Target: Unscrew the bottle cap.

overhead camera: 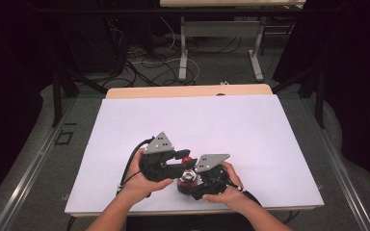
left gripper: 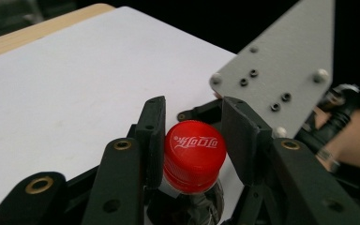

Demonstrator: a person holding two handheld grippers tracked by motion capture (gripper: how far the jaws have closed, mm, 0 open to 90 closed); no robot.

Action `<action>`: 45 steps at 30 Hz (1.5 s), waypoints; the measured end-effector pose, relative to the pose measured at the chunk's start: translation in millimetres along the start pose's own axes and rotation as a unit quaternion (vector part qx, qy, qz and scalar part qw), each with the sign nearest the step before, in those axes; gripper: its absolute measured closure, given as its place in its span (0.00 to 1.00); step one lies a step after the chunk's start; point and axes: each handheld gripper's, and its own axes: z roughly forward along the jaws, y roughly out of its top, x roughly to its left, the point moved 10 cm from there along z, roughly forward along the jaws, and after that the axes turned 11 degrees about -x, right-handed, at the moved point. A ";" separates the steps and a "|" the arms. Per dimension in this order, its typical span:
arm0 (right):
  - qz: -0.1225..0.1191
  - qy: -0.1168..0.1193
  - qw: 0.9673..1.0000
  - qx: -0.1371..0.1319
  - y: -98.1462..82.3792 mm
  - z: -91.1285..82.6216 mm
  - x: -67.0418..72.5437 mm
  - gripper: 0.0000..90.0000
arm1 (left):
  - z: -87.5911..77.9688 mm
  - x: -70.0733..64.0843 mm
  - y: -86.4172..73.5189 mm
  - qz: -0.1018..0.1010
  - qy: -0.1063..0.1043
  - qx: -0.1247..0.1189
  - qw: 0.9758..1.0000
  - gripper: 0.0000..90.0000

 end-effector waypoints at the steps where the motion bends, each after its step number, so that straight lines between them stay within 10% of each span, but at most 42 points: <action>1: 0.000 -0.005 1.000 0.001 -0.3 -0.2 -1.5 0.32 | 1.2 0.3 -0.2 -0.007 0.018 -0.002 1.000 0.68; 6: 0.003 -0.033 0.999 0.007 -3.1 0.8 -6.4 0.32 | 6.1 0.0 -1.7 -0.030 0.091 -0.012 0.995 0.68; 10: -0.003 -0.032 0.999 0.006 -3.1 1.0 -8.0 0.32 | 6.2 -2.0 -1.1 -0.030 0.093 -0.010 0.995 0.68; 19: 0.005 -0.017 1.000 -0.002 0.2 -2.5 -7.5 0.32 | -4.2 3.4 11.4 -0.016 -0.014 -0.020 1.000 0.43; 26: -0.002 0.009 1.000 0.002 -0.9 -0.9 0.5 0.32 | -13.6 0.5 7.3 0.029 -0.149 0.009 0.988 0.43; 33: -0.008 0.035 0.999 0.005 -0.4 -0.3 9.4 0.32 | -14.8 0.1 -0.4 0.067 -0.197 0.020 0.978 0.46; 45: -0.017 0.033 0.999 0.003 0.0 0.7 11.3 0.32 | -6.9 3.7 -3.5 0.053 -0.187 0.015 0.981 0.60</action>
